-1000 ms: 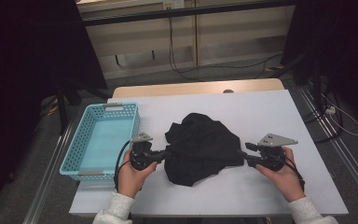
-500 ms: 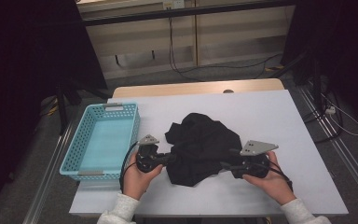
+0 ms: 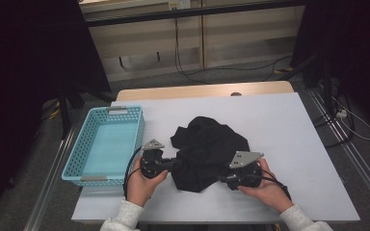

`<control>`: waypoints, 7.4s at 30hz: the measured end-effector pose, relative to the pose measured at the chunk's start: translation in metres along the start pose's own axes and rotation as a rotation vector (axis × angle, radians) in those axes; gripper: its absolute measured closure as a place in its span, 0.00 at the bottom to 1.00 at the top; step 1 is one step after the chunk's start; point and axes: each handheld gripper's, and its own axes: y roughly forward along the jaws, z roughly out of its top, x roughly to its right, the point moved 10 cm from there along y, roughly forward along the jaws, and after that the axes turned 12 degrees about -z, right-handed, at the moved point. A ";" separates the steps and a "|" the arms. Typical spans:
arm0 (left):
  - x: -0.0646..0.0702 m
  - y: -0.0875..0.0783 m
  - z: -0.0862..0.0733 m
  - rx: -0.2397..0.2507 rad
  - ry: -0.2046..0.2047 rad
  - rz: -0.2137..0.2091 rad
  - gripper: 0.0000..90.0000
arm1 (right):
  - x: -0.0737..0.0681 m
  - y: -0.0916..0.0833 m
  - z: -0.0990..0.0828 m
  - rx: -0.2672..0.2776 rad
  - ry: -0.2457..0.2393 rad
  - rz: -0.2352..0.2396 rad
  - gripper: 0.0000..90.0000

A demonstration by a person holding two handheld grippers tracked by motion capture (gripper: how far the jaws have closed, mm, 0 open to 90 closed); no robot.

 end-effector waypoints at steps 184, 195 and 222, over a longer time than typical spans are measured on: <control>-0.015 -0.028 0.015 0.028 0.028 0.103 0.96 | 0.069 -0.026 -0.034 -0.052 0.118 -0.146 0.51; -0.019 -0.036 0.019 0.049 0.025 0.125 0.97 | 0.091 -0.027 -0.047 -0.091 0.148 -0.251 0.62; -0.022 -0.065 0.039 0.134 0.017 0.164 0.97 | 0.107 -0.059 0.007 0.043 0.219 -0.246 0.89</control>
